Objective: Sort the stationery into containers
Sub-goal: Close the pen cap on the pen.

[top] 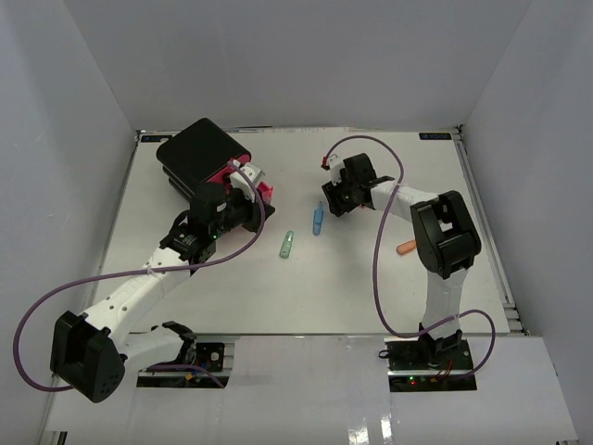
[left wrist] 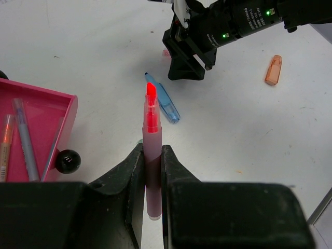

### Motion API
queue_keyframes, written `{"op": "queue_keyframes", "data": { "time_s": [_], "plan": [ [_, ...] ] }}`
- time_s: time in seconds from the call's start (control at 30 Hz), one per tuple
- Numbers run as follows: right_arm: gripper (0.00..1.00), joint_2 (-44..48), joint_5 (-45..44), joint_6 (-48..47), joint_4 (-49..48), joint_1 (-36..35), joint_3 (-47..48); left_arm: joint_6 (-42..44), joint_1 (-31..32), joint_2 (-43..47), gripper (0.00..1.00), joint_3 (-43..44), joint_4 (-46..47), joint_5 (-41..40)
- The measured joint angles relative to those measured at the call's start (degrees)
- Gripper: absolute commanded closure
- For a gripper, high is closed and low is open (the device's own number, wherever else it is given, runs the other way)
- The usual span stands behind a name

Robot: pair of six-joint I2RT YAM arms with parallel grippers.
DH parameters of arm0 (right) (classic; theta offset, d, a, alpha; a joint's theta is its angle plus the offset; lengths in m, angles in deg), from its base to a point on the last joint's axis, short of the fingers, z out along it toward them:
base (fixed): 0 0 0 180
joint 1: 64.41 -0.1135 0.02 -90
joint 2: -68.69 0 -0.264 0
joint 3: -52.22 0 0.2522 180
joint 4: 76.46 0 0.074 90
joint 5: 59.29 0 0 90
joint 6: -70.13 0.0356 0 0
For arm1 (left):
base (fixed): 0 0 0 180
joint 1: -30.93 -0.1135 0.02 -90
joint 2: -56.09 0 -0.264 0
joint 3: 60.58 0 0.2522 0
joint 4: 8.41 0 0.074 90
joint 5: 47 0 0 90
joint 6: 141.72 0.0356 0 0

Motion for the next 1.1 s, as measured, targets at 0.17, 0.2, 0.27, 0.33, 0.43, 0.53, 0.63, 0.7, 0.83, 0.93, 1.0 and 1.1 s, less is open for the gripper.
{"op": "queue_keyframes", "data": {
  "time_s": [0.17,0.2,0.27,0.33,0.43,0.53,0.63,0.7,0.83,0.93,1.0,1.1],
  "plan": [
    [0.47,-1.4,0.0,-0.6,0.2,0.0,0.0,-0.3,0.0,0.0,0.98,0.0,0.0,0.3],
    [0.50,-1.4,0.0,-0.8,0.1,0.0,0.0,-0.3,0.0,0.0,0.98,0.0,0.0,0.4],
    [0.52,-1.4,0.1,-1.2,0.1,0.0,0.0,-0.3,0.0,0.0,0.99,0.0,0.0,0.6],
    [0.53,-1.4,0.5,-1.4,0.1,0.0,0.0,-0.3,0.0,0.0,0.98,0.0,0.0,0.6],
    [0.53,-1.1,1.0,-1.4,0.0,0.0,-0.1,-0.3,0.0,0.0,0.99,0.0,0.0,0.8],
    [0.53,0.2,1.0,-1.6,0.0,0.0,-0.2,-0.3,0.0,-0.2,0.99,0.0,0.0,1.0],
    [0.52,2.1,1.0,-2.0,0.0,-0.1,-0.1,-0.3,-0.1,-0.3,0.99,0.0,0.0,1.2],
    [0.52,2.6,0.9,-2.4,0.0,-0.2,0.8,-0.3,-0.1,-0.4,0.99,0.0,0.0,1.2],
    [0.53,2.1,0.8,-3.2,0.2,-0.1,3.4,-0.3,-0.3,-0.6,0.99,0.0,0.0,1.2],
    [0.53,0.6,0.8,-3.3,0.2,0.0,5.2,-0.3,-0.3,-0.8,0.99,0.0,0.0,1.2],
    [0.53,-0.8,0.8,-3.4,0.2,0.0,5.6,-0.3,-0.3,-0.9,0.99,0.0,0.0,1.2],
    [0.53,-2.7,0.8,-3.4,0.4,0.2,5.7,-0.3,-0.3,-0.9,0.99,0.0,0.0,1.2]
  ]
}}
